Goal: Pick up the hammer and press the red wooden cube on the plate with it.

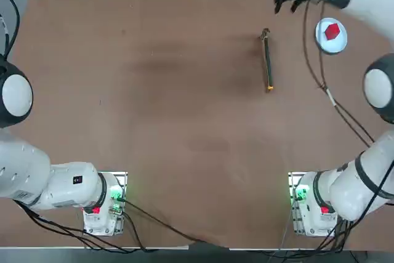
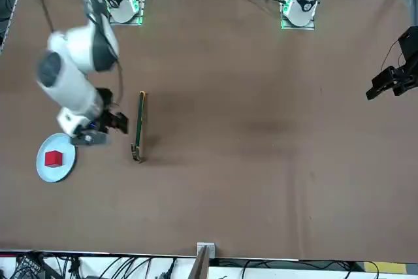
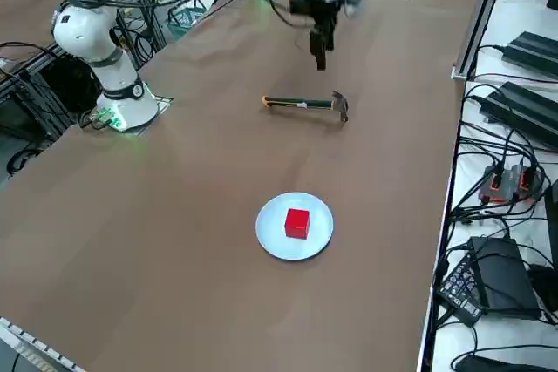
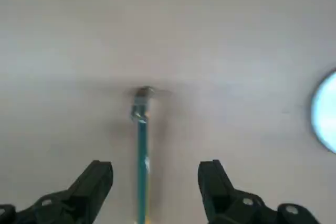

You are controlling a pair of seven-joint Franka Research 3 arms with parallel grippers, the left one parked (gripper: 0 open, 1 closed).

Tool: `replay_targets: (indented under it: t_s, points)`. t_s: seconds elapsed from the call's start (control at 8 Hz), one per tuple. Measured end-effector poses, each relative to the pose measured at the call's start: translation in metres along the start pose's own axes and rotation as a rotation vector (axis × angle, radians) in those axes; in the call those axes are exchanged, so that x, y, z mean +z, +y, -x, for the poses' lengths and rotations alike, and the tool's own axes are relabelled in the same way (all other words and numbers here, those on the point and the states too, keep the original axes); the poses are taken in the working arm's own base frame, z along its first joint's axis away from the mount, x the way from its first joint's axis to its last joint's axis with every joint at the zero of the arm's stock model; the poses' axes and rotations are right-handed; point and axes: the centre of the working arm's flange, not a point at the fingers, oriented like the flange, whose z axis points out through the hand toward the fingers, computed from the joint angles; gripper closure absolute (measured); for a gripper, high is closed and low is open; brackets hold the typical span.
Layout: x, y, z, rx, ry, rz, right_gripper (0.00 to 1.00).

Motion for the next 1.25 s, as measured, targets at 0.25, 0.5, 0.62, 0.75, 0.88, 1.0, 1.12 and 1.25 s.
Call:
replay_targets:
  t_s: [0.25,0.5,0.62,0.75,0.88,1.0,1.12,1.25]
  points:
    - [-0.059,0.025,0.007,-0.027,-0.008,0.023,0.0]
    - [-0.092,0.044,0.017,-0.007,0.001,0.025,0.0]
    - [-0.105,0.057,0.023,0.012,0.004,0.025,0.0]
    - [-0.118,0.073,0.031,0.033,0.007,0.022,0.0]
    - [-0.128,0.087,0.039,0.045,0.006,0.022,0.0]
    - [-0.136,0.096,0.049,0.049,-0.004,0.033,0.0]
    - [-0.14,0.102,0.061,0.052,-0.019,0.04,0.0]
    - [-0.143,0.106,0.074,0.057,-0.034,0.041,0.0]
